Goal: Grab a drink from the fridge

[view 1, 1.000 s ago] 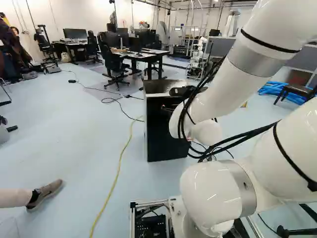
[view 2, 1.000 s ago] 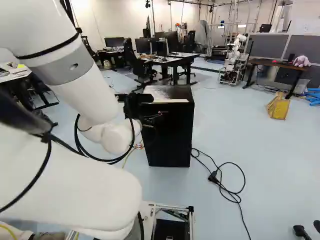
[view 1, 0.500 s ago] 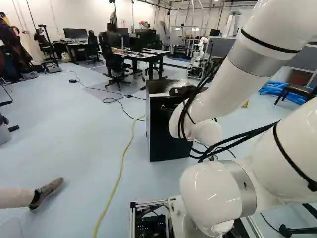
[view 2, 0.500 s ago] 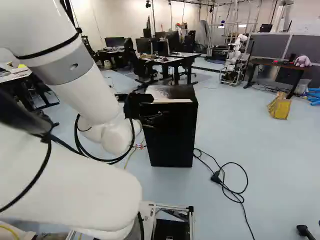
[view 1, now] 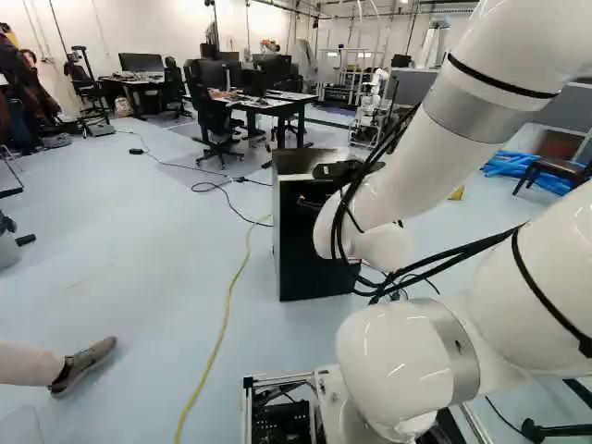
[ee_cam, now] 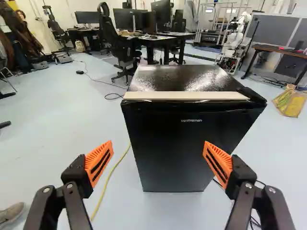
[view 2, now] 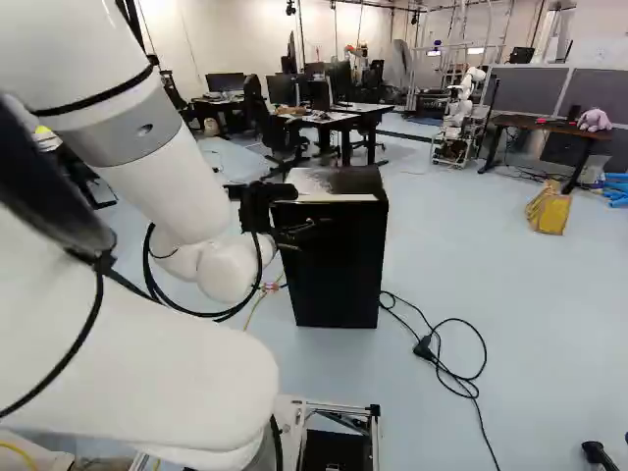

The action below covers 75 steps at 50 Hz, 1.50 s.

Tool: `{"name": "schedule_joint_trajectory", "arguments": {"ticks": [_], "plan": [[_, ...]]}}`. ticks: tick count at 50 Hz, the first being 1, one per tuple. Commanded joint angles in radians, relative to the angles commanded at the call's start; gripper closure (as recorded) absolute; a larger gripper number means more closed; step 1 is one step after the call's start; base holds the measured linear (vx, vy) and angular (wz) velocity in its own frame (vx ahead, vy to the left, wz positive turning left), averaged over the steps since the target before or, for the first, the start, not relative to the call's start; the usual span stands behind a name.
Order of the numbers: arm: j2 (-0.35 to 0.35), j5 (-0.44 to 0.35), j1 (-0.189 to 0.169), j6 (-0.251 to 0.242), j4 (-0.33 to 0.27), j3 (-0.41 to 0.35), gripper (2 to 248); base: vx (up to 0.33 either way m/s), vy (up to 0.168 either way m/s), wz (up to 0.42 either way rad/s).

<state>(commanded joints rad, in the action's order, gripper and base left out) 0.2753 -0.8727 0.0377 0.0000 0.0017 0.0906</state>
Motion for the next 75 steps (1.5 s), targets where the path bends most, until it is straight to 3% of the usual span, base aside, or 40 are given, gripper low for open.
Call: {"name": "schedule_joint_trajectory", "arguments": {"ticks": [25,75], "plan": [[-0.034,0.000,0.094,0.000,0.074,0.029,3,0.000,0.000,0.000],[-0.128,-0.031,0.292,0.000,0.291,0.103,3,0.000,0.000,0.000]]}}
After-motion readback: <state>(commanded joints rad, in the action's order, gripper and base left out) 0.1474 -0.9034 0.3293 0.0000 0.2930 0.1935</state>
